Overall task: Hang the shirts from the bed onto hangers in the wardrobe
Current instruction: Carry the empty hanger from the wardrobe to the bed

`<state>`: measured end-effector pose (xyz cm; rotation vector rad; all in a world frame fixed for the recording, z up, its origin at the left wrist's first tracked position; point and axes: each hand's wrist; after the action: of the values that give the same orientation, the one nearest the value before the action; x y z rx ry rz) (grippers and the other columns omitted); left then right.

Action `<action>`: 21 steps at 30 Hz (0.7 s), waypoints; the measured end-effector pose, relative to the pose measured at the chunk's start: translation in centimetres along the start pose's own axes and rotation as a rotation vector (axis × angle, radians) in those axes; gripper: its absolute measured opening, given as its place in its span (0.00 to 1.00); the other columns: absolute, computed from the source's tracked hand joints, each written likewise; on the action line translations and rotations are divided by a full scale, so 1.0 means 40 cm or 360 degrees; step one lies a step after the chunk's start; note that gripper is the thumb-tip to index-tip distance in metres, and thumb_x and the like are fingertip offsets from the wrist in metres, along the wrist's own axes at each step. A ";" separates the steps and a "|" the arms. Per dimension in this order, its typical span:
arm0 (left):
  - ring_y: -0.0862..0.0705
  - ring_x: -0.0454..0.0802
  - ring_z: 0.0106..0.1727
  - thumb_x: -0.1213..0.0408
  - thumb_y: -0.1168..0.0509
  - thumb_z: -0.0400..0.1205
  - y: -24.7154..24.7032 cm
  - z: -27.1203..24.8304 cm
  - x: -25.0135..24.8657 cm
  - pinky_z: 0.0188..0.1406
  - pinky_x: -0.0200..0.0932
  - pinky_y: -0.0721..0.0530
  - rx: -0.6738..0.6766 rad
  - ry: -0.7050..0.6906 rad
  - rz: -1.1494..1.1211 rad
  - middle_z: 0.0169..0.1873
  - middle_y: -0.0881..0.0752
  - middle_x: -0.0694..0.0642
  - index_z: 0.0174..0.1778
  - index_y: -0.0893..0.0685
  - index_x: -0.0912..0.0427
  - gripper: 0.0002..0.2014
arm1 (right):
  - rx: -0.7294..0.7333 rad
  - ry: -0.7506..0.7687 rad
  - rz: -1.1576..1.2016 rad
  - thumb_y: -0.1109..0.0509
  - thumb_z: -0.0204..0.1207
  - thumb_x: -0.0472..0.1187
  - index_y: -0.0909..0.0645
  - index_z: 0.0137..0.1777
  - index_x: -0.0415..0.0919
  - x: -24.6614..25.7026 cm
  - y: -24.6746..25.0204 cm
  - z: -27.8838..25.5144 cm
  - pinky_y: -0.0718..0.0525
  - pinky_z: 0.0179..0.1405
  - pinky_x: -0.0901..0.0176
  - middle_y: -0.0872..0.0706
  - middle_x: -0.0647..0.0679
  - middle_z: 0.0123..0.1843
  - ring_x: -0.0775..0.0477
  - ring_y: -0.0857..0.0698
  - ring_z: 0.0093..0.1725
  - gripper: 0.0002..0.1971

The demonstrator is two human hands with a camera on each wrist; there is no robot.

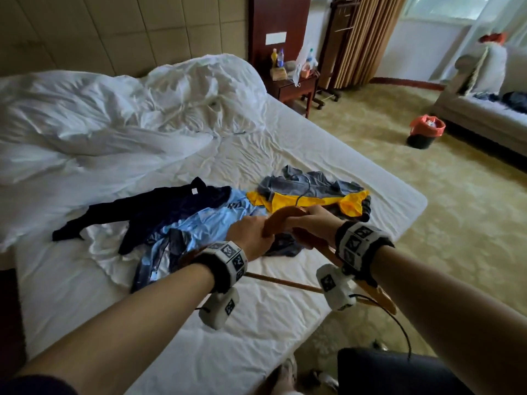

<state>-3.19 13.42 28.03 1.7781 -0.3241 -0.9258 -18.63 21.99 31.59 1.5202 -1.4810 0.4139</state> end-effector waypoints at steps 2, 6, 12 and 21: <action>0.14 0.62 0.54 0.53 0.37 0.83 -0.027 0.041 0.047 0.49 0.51 0.17 -0.0015 0.0041 0.0000 0.51 0.12 0.59 0.54 0.16 0.53 0.10 | 0.0164 -0.0034 0.0088 0.21 0.72 0.48 0.13 0.48 0.30 0.008 -0.020 0.079 0.23 0.23 0.57 0.16 0.36 0.34 0.41 0.21 0.26 0.19; 0.15 0.61 0.58 0.57 0.39 0.84 -0.092 0.110 0.139 0.52 0.51 0.18 0.0063 0.0099 -0.0059 0.57 0.15 0.58 0.65 0.21 0.54 0.15 | 0.0461 -0.0202 0.0159 0.31 0.79 0.60 0.15 0.47 0.36 0.018 -0.070 0.224 0.27 0.19 0.64 0.18 0.37 0.32 0.48 0.24 0.21 0.24; 0.34 0.58 0.79 0.60 0.35 0.78 -0.192 0.186 0.319 0.71 0.57 0.25 0.0019 0.0340 -0.0071 0.78 0.37 0.57 0.81 0.40 0.54 0.34 | 0.0478 -0.0078 0.0231 0.38 0.84 0.60 0.08 0.50 0.47 -0.067 -0.143 0.453 0.38 0.25 0.60 0.21 0.51 0.26 0.56 0.33 0.23 0.22; 0.44 0.55 0.84 0.61 0.38 0.84 -0.417 0.155 0.629 0.83 0.45 0.44 0.0352 0.0959 -0.0057 0.82 0.42 0.59 0.85 0.46 0.61 0.35 | 0.0180 0.0131 -0.0141 0.35 0.82 0.61 0.18 0.39 0.47 -0.246 -0.320 0.746 0.19 0.40 0.56 0.15 0.52 0.32 0.52 0.17 0.34 0.19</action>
<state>5.60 0.65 1.38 2.1739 -0.0040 -0.3504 -19.78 2.08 4.14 1.6320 -1.3404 0.5083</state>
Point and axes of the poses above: each hand's wrist, its own z-axis towards the middle knuckle, its own y-axis out of the back of the hand, x = y × z
